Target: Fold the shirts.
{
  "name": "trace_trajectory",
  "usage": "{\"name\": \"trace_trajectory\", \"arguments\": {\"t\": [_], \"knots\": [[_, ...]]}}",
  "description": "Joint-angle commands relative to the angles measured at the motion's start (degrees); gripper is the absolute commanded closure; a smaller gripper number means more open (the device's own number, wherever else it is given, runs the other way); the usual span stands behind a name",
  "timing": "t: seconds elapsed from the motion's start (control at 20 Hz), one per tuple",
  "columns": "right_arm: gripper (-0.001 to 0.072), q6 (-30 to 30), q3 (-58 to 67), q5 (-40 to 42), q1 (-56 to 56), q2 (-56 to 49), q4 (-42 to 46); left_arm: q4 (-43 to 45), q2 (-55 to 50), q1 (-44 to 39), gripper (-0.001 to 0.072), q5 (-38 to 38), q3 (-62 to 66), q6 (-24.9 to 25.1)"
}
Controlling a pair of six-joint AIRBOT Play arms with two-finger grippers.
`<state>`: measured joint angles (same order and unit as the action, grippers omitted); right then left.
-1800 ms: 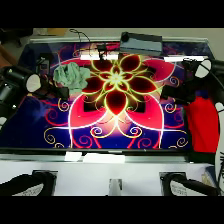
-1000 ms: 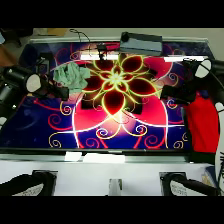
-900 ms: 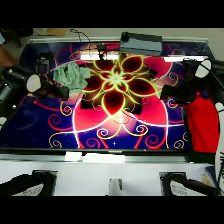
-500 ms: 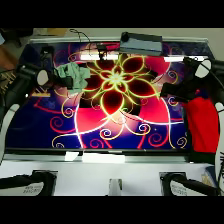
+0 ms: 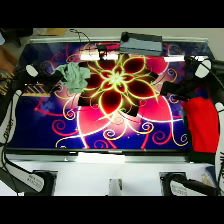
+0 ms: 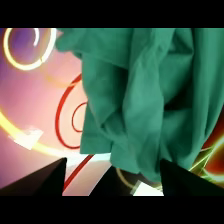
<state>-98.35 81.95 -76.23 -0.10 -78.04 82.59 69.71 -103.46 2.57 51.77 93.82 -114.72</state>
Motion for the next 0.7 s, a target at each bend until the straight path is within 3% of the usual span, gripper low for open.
{"name": "trace_trajectory", "arguments": {"t": [0.0,0.1,0.15,0.2,0.25,0.3,0.45,0.65], "knots": [[0.0042,-1.4,0.1,0.6,0.1,0.0,-0.3,-5.0,-3.9,0.2,0.0003,-8.9,0.5,1.1],[0.0042,-2.3,0.1,-0.7,0.1,0.0,-1.1,-5.8,-4.9,-0.5,0.0223,-13.2,0.5,1.1],[0.0042,-2.3,0.1,-1.4,0.1,0.0,-1.9,-5.9,-5.3,-0.8,0.0278,-13.8,0.5,1.1],[0.0042,-2.2,0.1,-1.9,0.1,0.0,-2.8,-6.4,-5.6,-0.9,0.0410,-13.5,0.5,1.1],[0.0042,-2.2,0.1,-2.3,0.1,0.0,-3.3,-7.0,-5.6,-0.9,0.0653,-12.4,0.5,1.1],[0.0042,-2.2,0.1,-2.6,0.1,0.0,-3.5,-8.2,-5.2,-0.9,0.0675,-11.4,0.6,1.7],[0.0041,-1.4,0.0,-2.6,0.1,-0.1,-2.4,-12.9,-0.8,-1.2,0.0676,-10.6,0.7,11.9],[0.0032,3.8,0.1,-5.0,0.1,-0.2,-2.6,-13.2,14.9,-5.5,0.0677,-8.7,0.7,33.6]]}}
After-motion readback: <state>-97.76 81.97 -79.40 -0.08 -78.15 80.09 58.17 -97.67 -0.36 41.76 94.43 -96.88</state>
